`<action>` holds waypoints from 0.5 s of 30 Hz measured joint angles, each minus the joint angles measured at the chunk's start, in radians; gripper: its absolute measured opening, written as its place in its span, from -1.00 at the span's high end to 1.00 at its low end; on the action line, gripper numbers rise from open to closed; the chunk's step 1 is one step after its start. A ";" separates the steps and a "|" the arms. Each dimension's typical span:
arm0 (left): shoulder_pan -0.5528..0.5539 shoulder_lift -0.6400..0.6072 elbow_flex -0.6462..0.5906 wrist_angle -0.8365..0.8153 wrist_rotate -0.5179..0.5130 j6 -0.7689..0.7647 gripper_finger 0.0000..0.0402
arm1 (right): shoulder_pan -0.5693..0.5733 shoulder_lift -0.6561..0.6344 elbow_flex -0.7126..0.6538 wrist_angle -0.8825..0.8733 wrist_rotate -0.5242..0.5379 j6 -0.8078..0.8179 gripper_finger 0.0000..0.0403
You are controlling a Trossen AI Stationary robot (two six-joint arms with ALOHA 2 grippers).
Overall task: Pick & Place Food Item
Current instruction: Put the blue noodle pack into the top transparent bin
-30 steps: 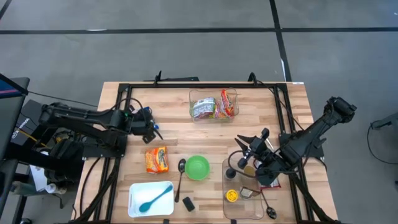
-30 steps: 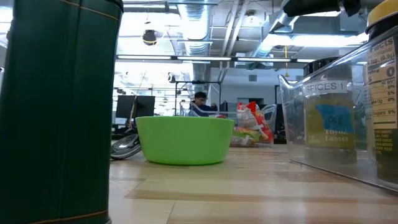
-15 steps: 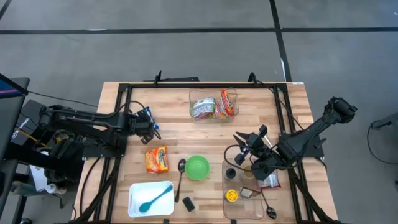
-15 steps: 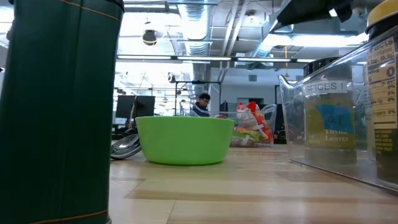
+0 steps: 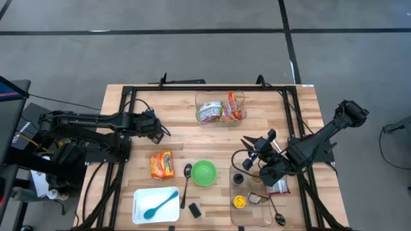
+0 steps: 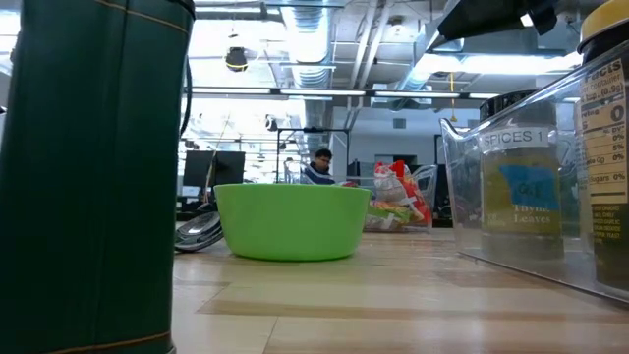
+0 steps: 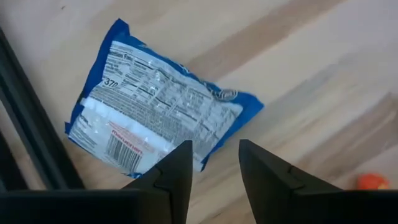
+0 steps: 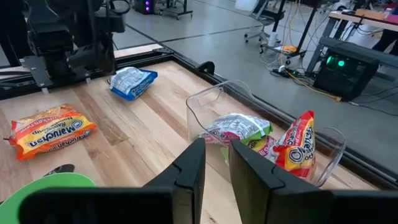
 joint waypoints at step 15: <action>0.043 0.000 0.000 0.007 -0.001 -0.204 0.14 | 0.000 0.000 0.000 0.000 -0.001 -0.075 0.67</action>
